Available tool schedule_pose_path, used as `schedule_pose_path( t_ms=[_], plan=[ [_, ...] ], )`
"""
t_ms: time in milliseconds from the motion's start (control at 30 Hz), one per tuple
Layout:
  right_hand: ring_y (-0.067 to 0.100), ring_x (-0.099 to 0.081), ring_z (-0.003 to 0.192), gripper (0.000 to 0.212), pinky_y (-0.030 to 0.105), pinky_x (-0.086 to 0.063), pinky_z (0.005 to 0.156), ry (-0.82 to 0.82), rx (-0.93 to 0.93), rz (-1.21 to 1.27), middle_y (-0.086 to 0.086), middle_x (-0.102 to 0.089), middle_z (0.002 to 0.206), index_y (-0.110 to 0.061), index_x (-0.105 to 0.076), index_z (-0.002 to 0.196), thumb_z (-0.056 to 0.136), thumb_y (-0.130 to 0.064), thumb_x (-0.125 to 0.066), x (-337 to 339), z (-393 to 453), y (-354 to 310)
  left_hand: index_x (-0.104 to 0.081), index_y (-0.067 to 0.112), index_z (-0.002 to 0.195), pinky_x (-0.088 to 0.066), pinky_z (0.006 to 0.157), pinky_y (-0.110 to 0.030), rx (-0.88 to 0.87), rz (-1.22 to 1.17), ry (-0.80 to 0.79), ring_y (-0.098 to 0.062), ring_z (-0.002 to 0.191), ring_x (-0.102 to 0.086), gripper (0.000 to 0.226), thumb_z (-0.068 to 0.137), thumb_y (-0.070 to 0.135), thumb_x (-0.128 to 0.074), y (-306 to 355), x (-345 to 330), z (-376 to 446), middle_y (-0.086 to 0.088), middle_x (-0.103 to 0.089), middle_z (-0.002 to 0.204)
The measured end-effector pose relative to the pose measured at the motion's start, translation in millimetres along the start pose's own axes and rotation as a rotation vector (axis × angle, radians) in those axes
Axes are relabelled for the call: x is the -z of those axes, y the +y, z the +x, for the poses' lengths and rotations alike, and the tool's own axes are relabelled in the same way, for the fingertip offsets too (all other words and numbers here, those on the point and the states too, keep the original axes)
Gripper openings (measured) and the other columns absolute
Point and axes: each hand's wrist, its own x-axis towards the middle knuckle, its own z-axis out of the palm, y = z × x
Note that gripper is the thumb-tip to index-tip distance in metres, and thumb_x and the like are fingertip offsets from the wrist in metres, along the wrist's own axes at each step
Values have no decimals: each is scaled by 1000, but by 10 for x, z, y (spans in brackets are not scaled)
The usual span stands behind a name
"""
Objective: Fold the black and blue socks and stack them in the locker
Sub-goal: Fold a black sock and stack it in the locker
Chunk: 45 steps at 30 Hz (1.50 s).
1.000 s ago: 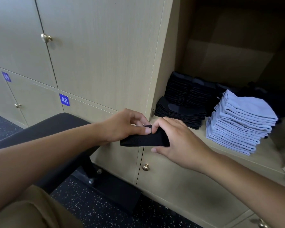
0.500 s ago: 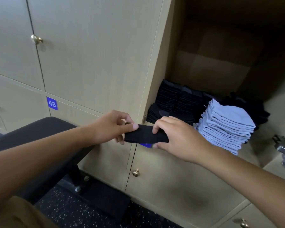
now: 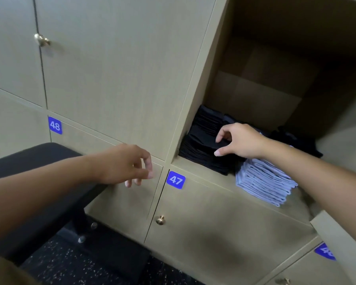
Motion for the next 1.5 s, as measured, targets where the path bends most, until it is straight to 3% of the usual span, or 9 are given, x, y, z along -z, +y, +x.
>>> schedule_pose_path(
  t_ms=[167,400,667,933,1133,1300,1500],
  plan=[
    [18,-60,105,39,30,-47,87,-38,-18,5,-2,-65,107,-22,-69,101,71,-34,-91,-123,187,59,-65,24,92,-56,80,-30,16,23,-20,-11,62,-72,13,96,36,-65,2,2,-23,7,-76,76],
    [18,-61,108,38,31,-49,93,-94,-35,33,0,-66,110,-23,-70,100,69,-31,-92,-257,296,103,-65,25,93,-52,72,-25,26,33,-47,-10,63,-72,14,97,38,-65,-72,11,-17,9,-76,76],
    [20,-58,109,37,29,-44,86,-148,-41,51,-1,-61,113,-23,-64,100,73,-29,-90,-381,389,140,-65,25,92,-55,77,-27,25,39,-64,-10,63,-72,15,97,39,-64,-103,12,-12,9,-76,76],
    [18,-59,106,40,33,-47,93,-182,-47,100,-1,-61,114,-26,-60,98,73,-30,-90,-354,445,194,-65,25,93,-56,83,-31,51,33,-80,-11,64,-73,13,97,38,-65,-196,13,-40,10,-75,76],
    [16,-62,108,40,36,-49,100,-56,28,73,-4,-66,116,-24,-63,104,74,-32,-89,-236,299,65,-65,24,93,-51,75,-25,82,73,-76,-11,63,-72,12,97,35,-65,-292,35,-88,9,-76,76],
    [9,-61,102,31,32,-49,94,82,168,122,-9,-68,105,-25,-65,102,79,-29,-85,-363,-94,-242,-66,24,93,-53,77,-28,117,75,-83,-10,63,-73,12,97,36,-65,-383,73,-151,9,-76,75],
    [0,-56,90,17,24,-47,80,101,274,261,-16,-63,97,-31,-64,97,86,-33,-76,-699,-506,-676,-65,22,96,-49,72,-26,146,69,-59,-13,65,-73,13,98,35,-65,-385,134,-258,7,-77,77]
  ],
)
